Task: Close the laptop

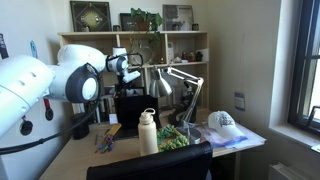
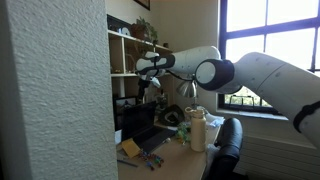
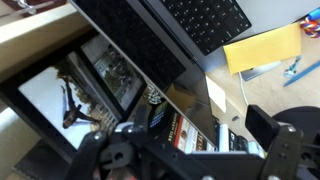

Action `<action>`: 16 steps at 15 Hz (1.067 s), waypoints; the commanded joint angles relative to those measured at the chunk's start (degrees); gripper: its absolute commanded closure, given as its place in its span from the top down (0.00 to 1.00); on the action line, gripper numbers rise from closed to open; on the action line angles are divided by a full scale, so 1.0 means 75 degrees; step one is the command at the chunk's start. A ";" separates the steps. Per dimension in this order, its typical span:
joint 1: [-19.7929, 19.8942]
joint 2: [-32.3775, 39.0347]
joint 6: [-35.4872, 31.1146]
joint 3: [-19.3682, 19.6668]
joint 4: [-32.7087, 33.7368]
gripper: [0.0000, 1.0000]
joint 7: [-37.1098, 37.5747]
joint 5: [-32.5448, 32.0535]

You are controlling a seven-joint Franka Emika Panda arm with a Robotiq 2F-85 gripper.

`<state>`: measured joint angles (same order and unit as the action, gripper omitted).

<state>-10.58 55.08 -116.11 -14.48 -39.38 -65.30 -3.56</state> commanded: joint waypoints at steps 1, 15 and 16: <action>-0.0055 0.0573 0.0474 -0.0208 0.0883 1.00 -0.0726 0.0141; -0.0059 0.1512 0.0123 -0.0524 0.1513 1.00 -0.0932 0.0189; -0.0055 0.1554 0.0097 -0.0540 0.1528 1.00 -0.0925 0.0184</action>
<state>-11.00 64.63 -115.10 -17.54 -30.47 -70.74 -3.12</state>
